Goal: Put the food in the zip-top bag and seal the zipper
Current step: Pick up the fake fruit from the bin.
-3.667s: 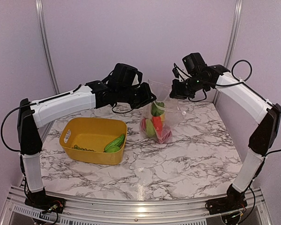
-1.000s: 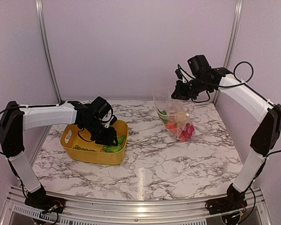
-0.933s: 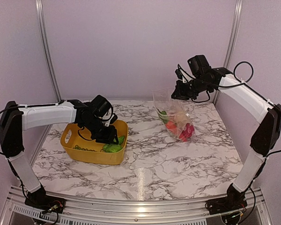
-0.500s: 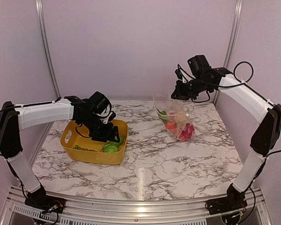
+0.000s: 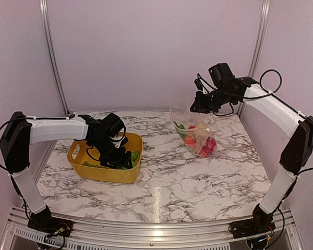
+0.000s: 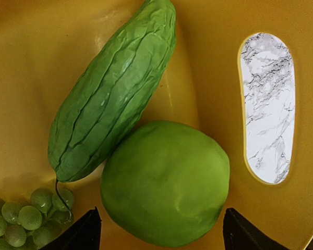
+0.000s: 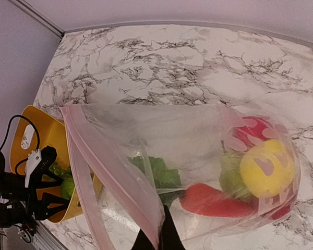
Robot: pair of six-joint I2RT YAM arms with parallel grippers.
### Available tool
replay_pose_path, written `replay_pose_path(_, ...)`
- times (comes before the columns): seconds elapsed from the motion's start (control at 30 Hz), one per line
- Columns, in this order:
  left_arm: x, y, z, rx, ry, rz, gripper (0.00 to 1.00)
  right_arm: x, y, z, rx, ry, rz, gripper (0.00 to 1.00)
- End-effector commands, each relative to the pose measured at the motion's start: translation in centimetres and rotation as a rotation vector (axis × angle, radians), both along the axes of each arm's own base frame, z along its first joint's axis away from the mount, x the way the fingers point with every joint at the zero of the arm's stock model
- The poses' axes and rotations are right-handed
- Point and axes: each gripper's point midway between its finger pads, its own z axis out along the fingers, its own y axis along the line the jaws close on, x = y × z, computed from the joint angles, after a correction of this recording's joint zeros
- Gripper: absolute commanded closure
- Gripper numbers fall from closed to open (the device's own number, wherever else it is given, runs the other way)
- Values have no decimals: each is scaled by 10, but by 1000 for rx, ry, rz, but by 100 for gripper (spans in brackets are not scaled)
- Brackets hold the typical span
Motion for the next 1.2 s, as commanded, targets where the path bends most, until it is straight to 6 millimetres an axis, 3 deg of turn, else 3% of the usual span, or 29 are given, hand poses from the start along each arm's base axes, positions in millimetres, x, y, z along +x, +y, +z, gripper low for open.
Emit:
replay_pose_path(0.0, -4, -11, -12, -42, 39, -18, 17, -7, 3, 18, 30, -40, 7, 100)
replay_pose_path(0.13, 1, -16, -18, -49, 36, -19, 19, -8, 3, 18, 33, -41, 3, 100)
replay_pose_path(0.23, 7, -16, -17, -39, 15, -16, 28, -9, 3, 19, 33, -42, 1, 100)
replay_pose_path(0.4, 15, -14, 5, -35, -40, -9, 44, -11, 0, 20, 28, -45, -4, 100)
replay_pose_path(0.53, 21, -12, 31, -41, -92, -7, 50, -12, -2, 20, 26, -45, -10, 100)
replay_pose_path(0.77, 35, -13, 81, -69, -210, 5, 52, -13, -1, 23, 30, -48, -11, 100)
replay_pose_path(1.0, 55, -28, 137, -162, -328, 19, 53, -18, 3, 23, 31, -49, -2, 100)
replay_pose_path(1.17, 64, -55, 192, -380, -446, 13, 54, -23, 4, 22, 35, -49, -1, 100)
